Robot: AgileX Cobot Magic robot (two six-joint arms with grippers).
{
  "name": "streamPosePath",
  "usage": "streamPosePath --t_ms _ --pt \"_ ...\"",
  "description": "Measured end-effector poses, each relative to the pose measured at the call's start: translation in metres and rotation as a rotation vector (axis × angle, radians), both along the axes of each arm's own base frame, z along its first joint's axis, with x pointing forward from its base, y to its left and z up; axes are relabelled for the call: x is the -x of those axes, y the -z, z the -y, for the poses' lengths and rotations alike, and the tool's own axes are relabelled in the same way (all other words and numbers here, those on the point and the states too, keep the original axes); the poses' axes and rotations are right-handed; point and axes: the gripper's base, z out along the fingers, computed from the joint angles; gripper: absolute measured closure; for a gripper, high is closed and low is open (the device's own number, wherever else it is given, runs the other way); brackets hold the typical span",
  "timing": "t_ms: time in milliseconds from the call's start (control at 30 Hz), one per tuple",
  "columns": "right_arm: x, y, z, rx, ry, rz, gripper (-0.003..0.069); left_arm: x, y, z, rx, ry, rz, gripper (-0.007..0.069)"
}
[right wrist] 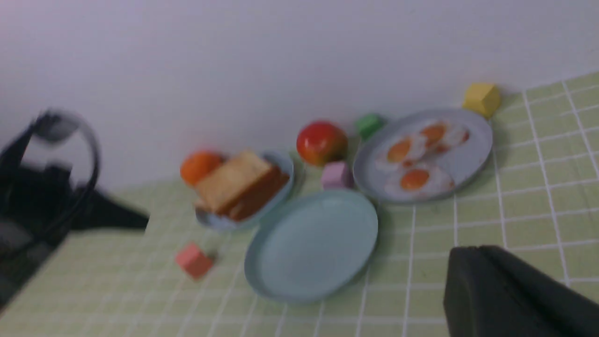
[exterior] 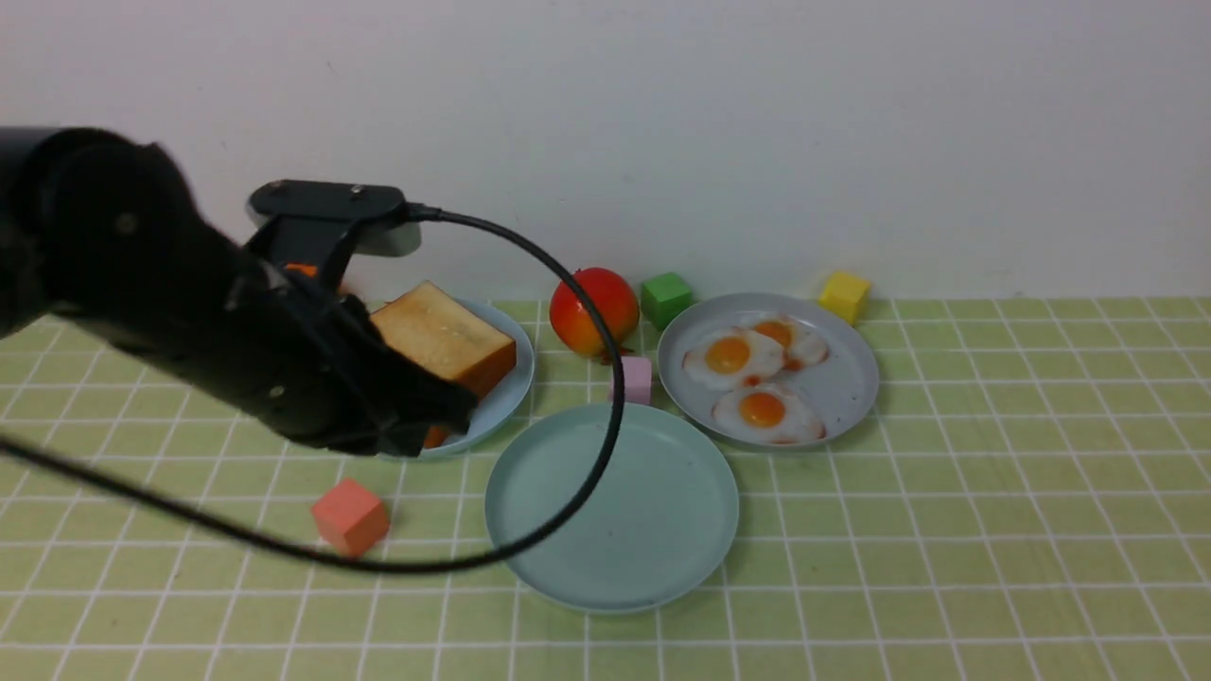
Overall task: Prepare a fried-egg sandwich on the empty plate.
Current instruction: Use the left arm to grab a slice of bread
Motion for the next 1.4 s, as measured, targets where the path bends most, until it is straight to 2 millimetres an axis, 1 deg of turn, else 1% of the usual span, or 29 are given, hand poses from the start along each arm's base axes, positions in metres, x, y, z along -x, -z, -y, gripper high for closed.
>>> streamPosePath --t_ms 67,167,233,333,367,400,433,567,600,633,700,800,833,967,1100,1133,1200,1300,1400 --pt "-0.003 -0.021 -0.004 0.095 -0.079 -0.071 0.0669 -0.024 0.003 0.002 -0.034 -0.003 -0.013 0.0638" --pt "-0.009 -0.042 -0.007 0.153 -0.156 -0.133 0.0666 -0.060 0.015 0.004 -0.111 0.001 -0.021 0.0638" --pt "-0.017 -0.048 -0.009 0.166 -0.184 -0.154 0.0664 -0.082 0.028 0.007 -0.178 0.026 -0.016 0.0637" --pt "-0.022 -0.047 -0.010 0.184 -0.201 -0.169 0.0662 -0.105 0.039 0.010 -0.266 0.088 0.014 0.0606" --pt "-0.022 -0.047 -0.010 0.186 -0.201 -0.170 0.0662 -0.105 0.041 0.010 -0.269 0.093 0.011 0.0606" --pt "-0.023 -0.046 -0.009 0.202 -0.202 -0.172 0.0662 -0.114 0.045 0.012 -0.301 0.125 0.028 0.0565" --pt "-0.024 -0.046 -0.009 0.212 -0.202 -0.172 0.0662 -0.118 0.048 0.012 -0.316 0.142 0.037 0.0539" --pt "-0.024 -0.046 -0.008 0.224 -0.200 -0.172 0.0658 -0.131 0.065 0.016 -0.346 0.193 0.074 0.0370" --pt "-0.024 -0.046 -0.008 0.224 -0.201 -0.173 0.0657 -0.131 0.067 0.017 -0.347 0.196 0.072 0.0361" --pt "-0.024 -0.046 -0.008 0.224 -0.201 -0.173 0.0655 -0.136 0.075 0.018 -0.359 0.207 0.080 0.0297" --pt "-0.024 -0.046 -0.008 0.224 -0.201 -0.173 0.0654 -0.140 0.086 0.018 -0.379 0.221 0.084 0.0235" --pt "-0.024 -0.046 -0.008 0.225 -0.201 -0.172 0.0652 -0.144 0.099 0.018 -0.401 0.234 0.074 0.0209" --pt "-0.024 -0.046 -0.008 0.224 -0.201 -0.172 0.0652 -0.145 0.102 0.018 -0.407 0.236 0.072 0.0207" --pt "-0.024 -0.046 -0.008 0.224 -0.201 -0.172 0.0649 -0.146 0.104 0.018 -0.409 0.236 0.073 0.0225" --pt "-0.024 -0.046 -0.008 0.222 -0.203 -0.174 0.0645 -0.146 0.103 0.018 -0.403 0.232 0.069 0.0322" --pt "-0.023 -0.045 -0.009 0.220 -0.206 -0.176 0.0644 -0.146 0.103 0.018 -0.398 0.227 0.063 0.0357" --pt "-0.023 -0.045 -0.009 0.214 -0.214 -0.181 0.0644 -0.146 0.103 0.018 -0.394 0.225 0.061 0.0393" --pt "-0.022 -0.046 -0.010 0.203 -0.220 -0.181 0.0643 -0.146 0.104 0.018 -0.395 0.226 0.059 0.0433" --pt "-0.022 -0.046 -0.011 0.200 -0.223 -0.183 0.0643 -0.146 0.104 0.018 -0.396 0.228 0.058 0.0440"
